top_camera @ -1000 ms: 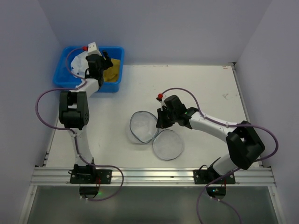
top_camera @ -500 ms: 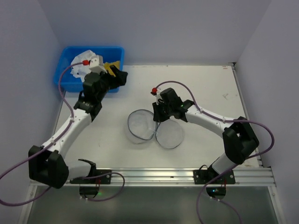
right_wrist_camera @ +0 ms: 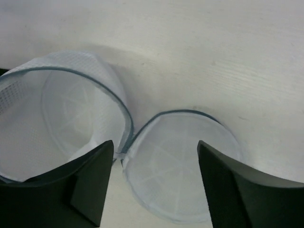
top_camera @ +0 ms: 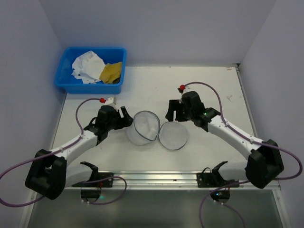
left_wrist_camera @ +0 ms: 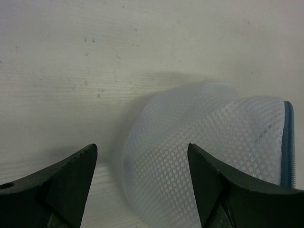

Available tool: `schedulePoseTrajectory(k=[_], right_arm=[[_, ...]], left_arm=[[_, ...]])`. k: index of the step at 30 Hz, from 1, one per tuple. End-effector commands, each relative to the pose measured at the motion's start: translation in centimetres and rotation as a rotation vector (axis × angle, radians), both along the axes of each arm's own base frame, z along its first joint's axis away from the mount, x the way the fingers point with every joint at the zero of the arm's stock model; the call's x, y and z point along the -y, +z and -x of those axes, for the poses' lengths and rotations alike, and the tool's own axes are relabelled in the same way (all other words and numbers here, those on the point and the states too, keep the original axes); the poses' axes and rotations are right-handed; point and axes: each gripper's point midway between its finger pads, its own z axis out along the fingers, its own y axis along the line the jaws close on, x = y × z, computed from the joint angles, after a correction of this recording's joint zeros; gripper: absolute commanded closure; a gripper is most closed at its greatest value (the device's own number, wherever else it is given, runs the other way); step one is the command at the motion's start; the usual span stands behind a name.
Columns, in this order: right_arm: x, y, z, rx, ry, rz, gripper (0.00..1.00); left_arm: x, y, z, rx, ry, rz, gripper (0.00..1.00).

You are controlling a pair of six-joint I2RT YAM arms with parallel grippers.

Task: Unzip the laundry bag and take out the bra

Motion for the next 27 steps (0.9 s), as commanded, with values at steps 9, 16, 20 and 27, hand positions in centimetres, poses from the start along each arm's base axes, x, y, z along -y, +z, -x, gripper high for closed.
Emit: schedulePoseTrajectory(k=[9, 16, 20, 27], right_arm=[[8.2, -7.9, 4.8, -0.275, -0.452, -0.095, 0.20], [8.4, -9.2, 5.4, -0.339, -0.461, -0.137, 0.31], [6.7, -9.2, 4.8, -0.370, -0.379, -0.183, 0.34], [4.7, -11.3, 4.6, -0.473, -0.345, -0.230, 0.37]], left_arm=[[0.2, -3.3, 0.4, -0.039, -0.002, 0.003, 0.39], [-0.1, -4.5, 1.4, -0.059, 0.001, 0.005, 0.59], [0.2, -4.6, 1.4, -0.055, -0.005, 0.019, 0.65], [0.4, -4.2, 1.4, -0.037, -0.016, 0.016, 0.66]])
